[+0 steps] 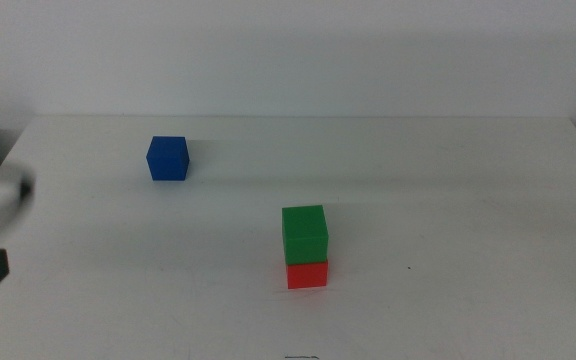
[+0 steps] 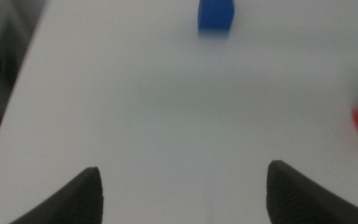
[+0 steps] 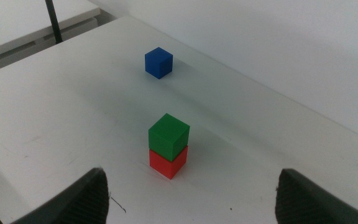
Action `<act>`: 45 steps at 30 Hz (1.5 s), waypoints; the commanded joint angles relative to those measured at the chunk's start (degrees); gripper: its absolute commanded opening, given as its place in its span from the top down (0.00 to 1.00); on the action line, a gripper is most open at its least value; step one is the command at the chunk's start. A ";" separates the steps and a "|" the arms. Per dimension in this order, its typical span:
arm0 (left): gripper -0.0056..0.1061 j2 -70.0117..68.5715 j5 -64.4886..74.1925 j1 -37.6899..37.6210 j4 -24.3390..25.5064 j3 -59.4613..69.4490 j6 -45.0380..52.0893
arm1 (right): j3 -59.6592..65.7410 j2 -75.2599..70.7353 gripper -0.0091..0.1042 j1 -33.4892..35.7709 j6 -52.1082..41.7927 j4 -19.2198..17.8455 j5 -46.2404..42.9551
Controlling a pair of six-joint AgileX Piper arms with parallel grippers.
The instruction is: Stack red cubes first, then green, then blue cubes in a specific spot.
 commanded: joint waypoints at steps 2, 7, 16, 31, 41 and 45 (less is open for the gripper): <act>0.17 11.49 17.51 -0.15 0.99 -15.91 -0.62 | -1.32 0.36 0.11 -0.39 -0.52 -0.43 -4.16; 0.17 25.07 32.26 -0.15 3.18 -29.02 -0.62 | -1.32 0.36 0.11 -0.39 -0.52 -0.43 -4.16; 0.17 37.91 28.98 -0.15 1.59 -36.04 -1.09 | -1.32 0.36 0.11 -0.39 -0.52 -0.43 -4.16; 0.17 58.10 18.70 -0.37 -4.43 -48.08 0.88 | -1.32 0.36 0.11 -0.39 -0.52 -0.43 -4.16; 0.17 81.20 18.94 -3.71 -4.43 -71.01 5.53 | -1.32 0.36 0.11 -0.39 -0.52 -0.43 -4.16; 0.17 87.99 20.48 -4.17 -4.43 -78.91 5.31 | -1.32 0.36 0.11 -0.39 -0.52 -0.43 -4.16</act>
